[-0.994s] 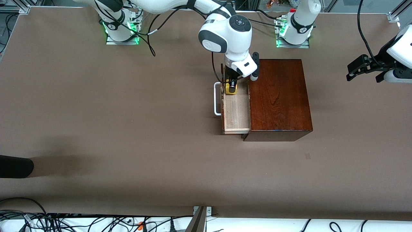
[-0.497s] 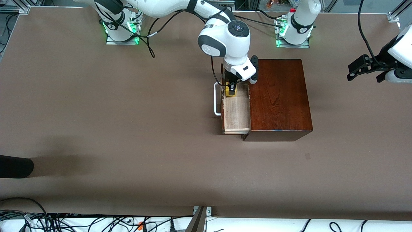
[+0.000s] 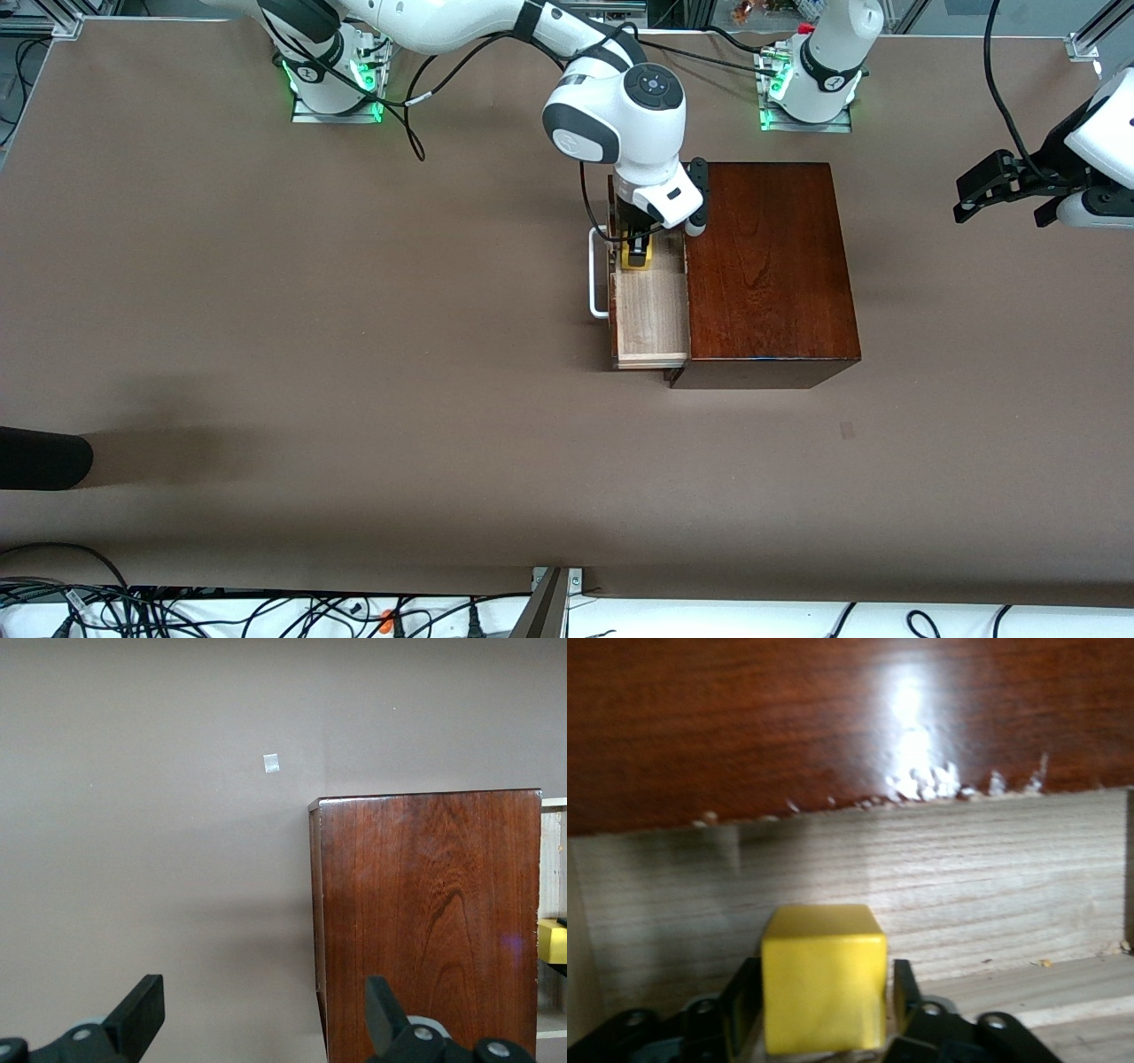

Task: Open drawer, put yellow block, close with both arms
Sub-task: 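Carry the cube over the open drawer and lower it inside, then open the right gripper and withdraw it from the drawer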

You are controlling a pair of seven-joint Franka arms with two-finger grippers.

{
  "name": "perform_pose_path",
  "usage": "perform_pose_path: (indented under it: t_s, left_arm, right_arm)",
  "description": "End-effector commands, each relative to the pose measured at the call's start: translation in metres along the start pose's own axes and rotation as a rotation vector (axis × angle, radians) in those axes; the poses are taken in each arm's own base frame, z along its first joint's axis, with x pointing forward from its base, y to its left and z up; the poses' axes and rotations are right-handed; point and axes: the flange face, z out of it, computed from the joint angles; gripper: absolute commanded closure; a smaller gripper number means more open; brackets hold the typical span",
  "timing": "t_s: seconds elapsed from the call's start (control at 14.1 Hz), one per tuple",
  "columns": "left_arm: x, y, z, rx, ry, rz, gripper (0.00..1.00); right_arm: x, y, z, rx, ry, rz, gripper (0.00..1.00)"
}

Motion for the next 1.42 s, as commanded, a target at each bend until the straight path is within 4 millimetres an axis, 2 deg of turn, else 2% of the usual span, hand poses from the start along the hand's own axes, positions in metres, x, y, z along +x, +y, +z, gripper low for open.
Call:
perform_pose_path:
  t_s: [0.0,0.21,0.28,0.36,0.43,0.57,0.71,0.85,0.92,0.99,1.07,1.14,1.21,1.28,1.35]
  left_arm:
    - [-0.001,0.004,-0.003,0.017,0.002,0.021,0.00]
    - [-0.001,0.006,-0.001,0.017,-0.004,0.026,0.00]
    - [-0.002,0.006,-0.001,0.017,-0.007,0.027,0.00]
    - [-0.002,0.006,-0.001,0.017,-0.010,0.027,0.00]
    - [-0.003,0.006,-0.002,0.017,-0.010,0.027,0.00]
    - [-0.002,0.007,-0.001,0.015,-0.011,0.029,0.00]
    - [-0.002,0.007,-0.001,0.014,-0.011,0.029,0.00]
    - [-0.004,0.012,0.000,0.014,-0.019,0.037,0.00]
    - [-0.006,0.027,0.001,0.009,-0.028,0.062,0.00]
    - [-0.007,0.040,0.002,0.005,-0.033,0.079,0.00]
    - [-0.007,0.057,0.006,0.002,-0.040,0.111,0.00]
    - [-0.006,0.085,0.015,-0.019,-0.057,0.162,0.00]
    - [-0.004,0.111,0.025,-0.048,-0.078,0.202,0.00]
    - [-0.004,0.142,0.038,-0.086,-0.108,0.249,0.00]
    - [-0.006,0.175,0.056,-0.125,-0.146,0.301,0.00]
  right_arm:
    - [0.000,0.007,-0.008,0.005,0.007,-0.016,0.00]
    - [0.001,0.005,-0.032,0.064,0.035,0.027,0.00]
    - [-0.003,0.011,-0.050,0.062,0.031,0.038,0.00]
    - [-0.008,0.019,-0.076,0.059,0.031,0.056,0.00]
    - [-0.020,0.031,-0.097,0.059,0.016,0.078,0.00]
    - [-0.061,0.078,-0.126,0.099,0.029,0.173,0.00]
    - [-0.111,0.120,-0.164,0.121,0.020,0.271,0.00]
    - [-0.185,0.180,-0.192,0.089,0.001,0.404,0.00]
    - [-0.220,0.207,-0.197,0.084,0.003,0.463,0.00]
    - [-0.251,0.226,-0.213,0.082,0.026,0.520,0.00]
    - [-0.284,0.245,-0.222,0.102,0.057,0.586,0.00]
    - [-0.313,0.261,-0.229,0.112,0.083,0.642,0.00]
    - [-0.342,0.268,-0.256,0.072,0.093,0.686,0.00]
    - [-0.371,0.272,-0.268,0.042,0.070,0.739,0.00]
    - [-0.399,0.267,-0.281,0.027,0.038,0.798,0.00]
